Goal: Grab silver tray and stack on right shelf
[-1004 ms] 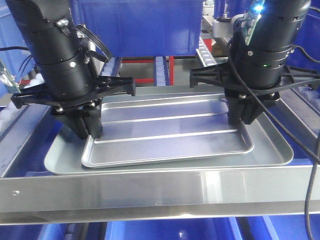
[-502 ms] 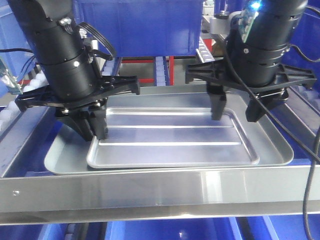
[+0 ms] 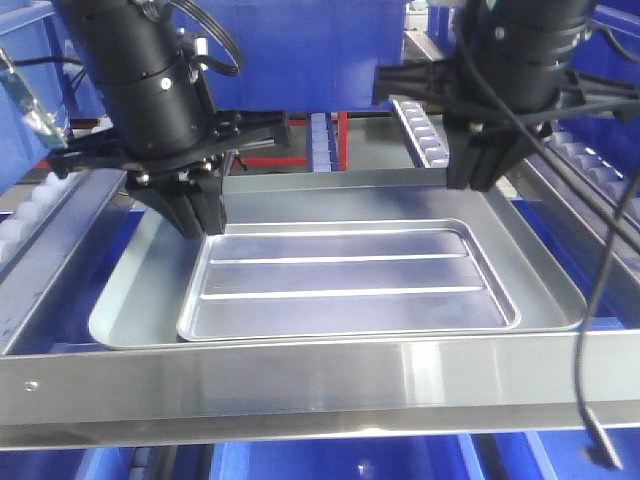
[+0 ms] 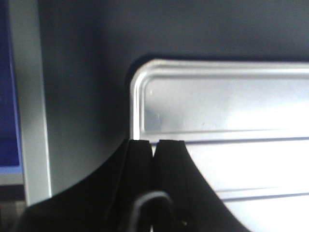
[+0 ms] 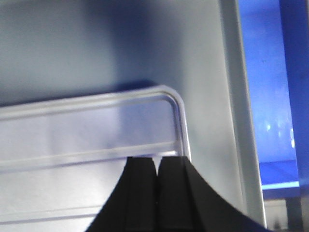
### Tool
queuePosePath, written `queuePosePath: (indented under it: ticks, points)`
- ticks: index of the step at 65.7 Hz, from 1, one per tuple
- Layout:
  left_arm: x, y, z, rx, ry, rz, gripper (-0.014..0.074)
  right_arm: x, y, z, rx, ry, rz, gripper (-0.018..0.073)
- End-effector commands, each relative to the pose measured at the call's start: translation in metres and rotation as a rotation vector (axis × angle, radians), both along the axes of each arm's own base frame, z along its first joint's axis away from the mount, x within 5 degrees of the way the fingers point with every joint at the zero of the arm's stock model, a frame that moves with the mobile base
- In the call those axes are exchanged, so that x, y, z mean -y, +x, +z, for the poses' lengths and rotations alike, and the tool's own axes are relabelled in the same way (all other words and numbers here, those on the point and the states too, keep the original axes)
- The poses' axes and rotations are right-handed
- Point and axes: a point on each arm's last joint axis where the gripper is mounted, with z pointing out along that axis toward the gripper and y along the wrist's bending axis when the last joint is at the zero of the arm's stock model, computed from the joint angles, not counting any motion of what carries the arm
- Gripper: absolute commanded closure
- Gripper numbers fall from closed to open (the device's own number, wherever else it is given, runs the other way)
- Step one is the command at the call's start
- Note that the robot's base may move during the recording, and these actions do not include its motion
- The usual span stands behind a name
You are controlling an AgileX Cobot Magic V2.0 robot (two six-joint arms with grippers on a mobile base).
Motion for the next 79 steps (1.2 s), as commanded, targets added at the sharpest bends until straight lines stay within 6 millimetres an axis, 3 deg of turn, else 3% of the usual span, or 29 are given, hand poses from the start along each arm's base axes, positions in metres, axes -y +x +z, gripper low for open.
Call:
queuePosePath:
  ticks: [1,15,28,41,50,60,68,79]
  points:
    - [0.003,0.002,0.033,0.120,-0.056,-0.020,0.0678,0.001,0.002,0.033,0.122,0.042,0.016,0.0470]
    - [-0.001,-0.002,0.042,0.070,-0.006,-0.007,0.0685,-0.002,-0.003,0.050,0.175,0.031,0.081,0.0508]
    - [-0.002,-0.018,0.066,0.213,-0.093,-0.053,0.0685,-0.007,-0.023,0.064,0.311,0.021,0.254,0.0508]
    - [-0.013,-0.046,0.080,0.365,-0.180,-0.114,0.0685,-0.004,-0.066,0.070,0.443,0.034,0.415,0.0508]
    - [-0.028,-0.068,0.079,0.460,-0.233,-0.151,0.0685,0.010,-0.098,0.074,0.589,0.078,0.482,0.0508]
    - [-0.046,-0.103,0.084,0.679,-0.369,-0.238,0.0685,0.031,-0.138,0.082,0.783,0.081,0.569,0.0508]
    - [-0.067,-0.143,0.074,0.844,-0.444,-0.355,0.0685,0.055,-0.172,0.074,0.845,0.081,0.572,0.0508]
    - [-0.095,-0.184,0.055,0.899,-0.424,-0.417,0.0685,0.086,-0.213,0.062,0.916,0.089,0.534,0.0508]
